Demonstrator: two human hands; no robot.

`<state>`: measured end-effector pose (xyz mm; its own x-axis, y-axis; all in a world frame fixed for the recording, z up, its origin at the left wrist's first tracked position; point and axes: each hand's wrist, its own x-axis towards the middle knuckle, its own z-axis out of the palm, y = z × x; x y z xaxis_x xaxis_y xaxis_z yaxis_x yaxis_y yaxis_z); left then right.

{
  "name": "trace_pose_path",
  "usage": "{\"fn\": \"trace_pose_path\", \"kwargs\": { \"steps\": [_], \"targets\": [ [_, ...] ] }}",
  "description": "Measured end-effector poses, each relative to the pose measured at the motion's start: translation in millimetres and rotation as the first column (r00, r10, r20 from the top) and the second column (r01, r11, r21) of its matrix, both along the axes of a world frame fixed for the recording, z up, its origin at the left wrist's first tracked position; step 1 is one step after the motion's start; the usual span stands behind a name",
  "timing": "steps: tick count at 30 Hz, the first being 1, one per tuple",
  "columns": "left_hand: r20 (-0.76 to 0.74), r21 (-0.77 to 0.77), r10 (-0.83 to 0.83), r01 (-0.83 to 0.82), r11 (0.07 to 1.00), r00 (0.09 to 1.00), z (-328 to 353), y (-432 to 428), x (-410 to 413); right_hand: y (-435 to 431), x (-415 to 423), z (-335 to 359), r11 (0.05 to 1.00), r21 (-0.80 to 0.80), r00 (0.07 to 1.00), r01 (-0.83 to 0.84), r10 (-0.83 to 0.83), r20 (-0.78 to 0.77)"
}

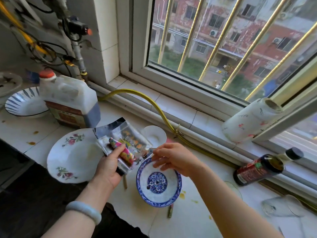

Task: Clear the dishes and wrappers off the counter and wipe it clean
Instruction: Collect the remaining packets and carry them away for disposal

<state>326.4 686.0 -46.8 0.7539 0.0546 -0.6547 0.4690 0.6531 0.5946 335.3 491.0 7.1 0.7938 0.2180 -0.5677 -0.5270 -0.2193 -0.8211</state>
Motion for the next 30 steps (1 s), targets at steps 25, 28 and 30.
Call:
{"fn": "trace_pose_path", "kwargs": {
  "steps": [25,28,30],
  "targets": [
    [-0.013,0.014,-0.029,0.029,0.999,0.999,-4.4,-4.3,-2.4,-126.5,23.4,-97.5,0.054,-0.928,0.784,-0.369,0.554,-0.279],
    [-0.014,0.025,-0.015,0.015,1.0,1.0,-7.0,-0.6,-3.2,-104.7,42.7,-87.3,0.233,-0.96,0.803,-0.155,0.595,0.015],
    [-0.013,0.022,-0.015,0.015,1.0,1.0,-7.7,1.9,-4.3,-88.0,56.6,-82.7,0.343,-0.934,0.786,-0.097,0.602,0.139]
  ]
}}
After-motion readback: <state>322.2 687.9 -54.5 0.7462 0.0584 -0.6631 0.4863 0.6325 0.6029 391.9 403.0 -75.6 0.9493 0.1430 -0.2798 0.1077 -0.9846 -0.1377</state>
